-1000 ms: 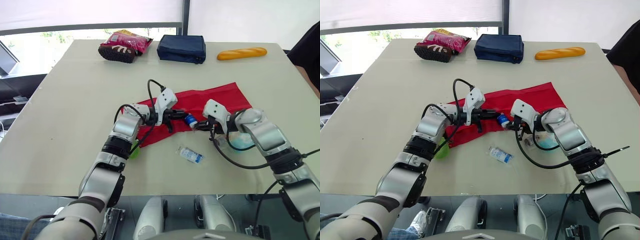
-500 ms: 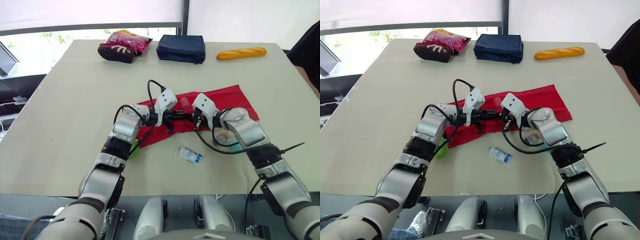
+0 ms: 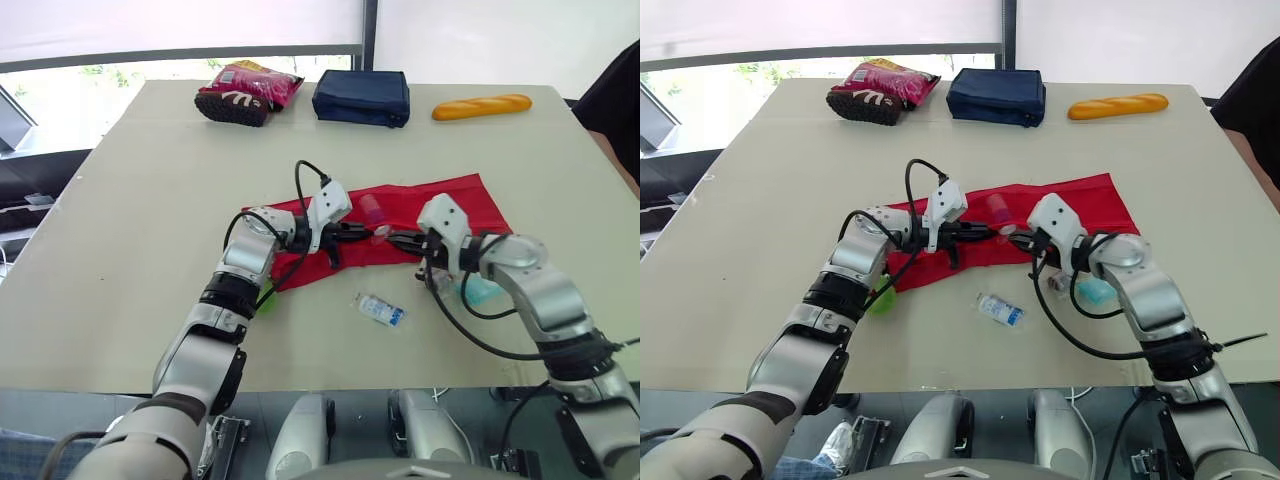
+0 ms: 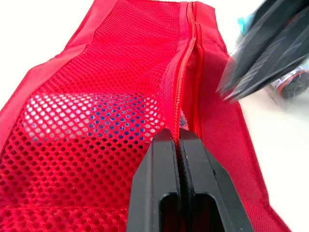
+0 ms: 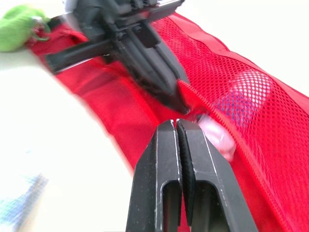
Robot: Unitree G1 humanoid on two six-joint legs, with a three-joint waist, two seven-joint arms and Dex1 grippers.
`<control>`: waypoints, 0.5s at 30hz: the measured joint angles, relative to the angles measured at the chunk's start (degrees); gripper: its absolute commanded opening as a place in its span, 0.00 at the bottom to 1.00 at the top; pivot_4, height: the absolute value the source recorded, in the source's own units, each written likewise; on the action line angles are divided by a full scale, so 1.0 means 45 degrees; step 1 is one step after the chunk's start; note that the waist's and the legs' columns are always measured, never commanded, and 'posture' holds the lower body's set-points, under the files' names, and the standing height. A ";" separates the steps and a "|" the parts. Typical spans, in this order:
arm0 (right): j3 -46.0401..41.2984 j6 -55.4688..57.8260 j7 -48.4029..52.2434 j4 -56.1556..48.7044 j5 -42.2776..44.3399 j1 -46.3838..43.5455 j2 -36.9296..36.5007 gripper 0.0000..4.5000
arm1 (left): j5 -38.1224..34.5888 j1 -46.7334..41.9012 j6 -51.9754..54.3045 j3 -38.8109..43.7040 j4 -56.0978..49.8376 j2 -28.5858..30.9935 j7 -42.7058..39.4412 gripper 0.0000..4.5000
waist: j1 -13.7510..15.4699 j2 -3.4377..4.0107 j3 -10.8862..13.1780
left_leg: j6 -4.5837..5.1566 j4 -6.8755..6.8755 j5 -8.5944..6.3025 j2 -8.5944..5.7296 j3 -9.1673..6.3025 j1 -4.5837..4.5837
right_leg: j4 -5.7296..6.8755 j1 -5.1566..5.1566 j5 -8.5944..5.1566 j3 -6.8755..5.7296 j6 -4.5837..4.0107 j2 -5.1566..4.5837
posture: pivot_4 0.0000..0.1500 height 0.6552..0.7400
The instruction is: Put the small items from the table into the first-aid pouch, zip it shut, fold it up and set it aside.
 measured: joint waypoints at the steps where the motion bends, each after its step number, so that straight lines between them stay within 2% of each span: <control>1: -0.0767 0.0046 0.0107 -0.1065 0.0750 0.0772 -0.0179 0.11 | 0.0049 -0.0086 -0.0385 0.0009 0.0340 0.0148 -0.0099 0.00 | 0.0010 0.0000 0.0000 | 0.0000 -0.0001 0.0000 0.0003 -0.0005 -0.0001 | -0.0001 0.0000 -0.0001 -0.0002 -0.0001 0.0004 | 1.00 0.65; 2: -0.2004 0.0396 0.0266 -0.2329 0.1741 0.1707 -0.0648 0.18 | 0.0173 -0.0164 -0.0860 0.0016 0.0819 0.0305 -0.0198 0.00 | 0.0030 0.0002 0.0002 | 0.0000 -0.0001 0.0000 0.0000 -0.0007 -0.0007 | -0.0001 0.0000 -0.0001 0.0001 -0.0002 0.0002 | 1.00 0.65; 6: -0.4755 0.1365 0.0687 -0.4414 0.3946 0.3585 -0.1943 0.55 | 0.0422 -0.0471 -0.2112 0.0037 0.2026 0.0584 -0.0638 0.00 | 0.0016 -0.0003 0.0001 | 0.0001 0.0000 -0.0001 -0.0001 0.0008 0.0000 | -0.0015 0.0011 0.0000 0.0008 0.0003 -0.0008 | 1.00 0.65; 7: -0.5438 0.1601 0.0886 -0.4787 0.4572 0.4061 -0.2242 0.70 | 0.0514 -0.0624 -0.2482 0.0031 0.2351 0.0610 -0.0763 0.00 | 0.0007 -0.0002 0.0002 | 0.0002 0.0001 -0.0001 0.0000 0.0011 0.0005 | -0.0014 0.0012 -0.0001 0.0008 0.0006 -0.0007 | 1.00 0.65; 8: -0.5834 0.1754 0.1032 -0.4984 0.4949 0.4394 -0.2461 0.75 | 0.0538 -0.0737 -0.2707 0.0021 0.2553 0.0582 -0.0839 0.00 | 0.0028 -0.0002 0.0002 | 0.0002 0.0001 -0.0001 0.0000 0.0010 0.0002 | -0.0012 0.0012 -0.0003 0.0006 0.0007 -0.0007 | 1.00 0.65; 10: -0.8311 0.2491 0.2084 -0.5764 0.7077 0.6046 -0.3813 0.96 | 0.0987 -0.1394 -0.4064 -0.0029 0.4039 0.0881 -0.1135 0.00 | 0.0052 -0.0003 0.0004 | 0.0002 0.0000 -0.0002 0.0001 0.0000 0.0001 | -0.0017 0.0017 -0.0023 0.0001 0.0036 0.0000 | 1.00 0.65; 14: -1.1033 0.2812 0.3277 -0.5985 0.8854 0.7646 -0.5061 0.98 | 0.1372 -0.2243 -0.5546 0.0030 0.5791 0.1085 -0.1561 0.00 | 0.0035 -0.0012 0.0006 | 0.0003 -0.0001 -0.0003 0.0012 0.0011 0.0014 | -0.0026 0.0029 -0.0029 0.0002 0.0049 0.0005 | 1.00 0.65; 15: -1.1204 0.2814 0.3356 -0.5988 0.8911 0.7692 -0.5114 0.98 | 0.1384 -0.2279 -0.5616 0.0055 0.5892 0.1103 -0.1583 0.00 | 0.0022 -0.0015 0.0005 | 0.0003 0.0000 -0.0003 0.0012 0.0012 0.0016 | -0.0030 0.0031 -0.0029 0.0003 0.0051 0.0005 | 1.00 0.65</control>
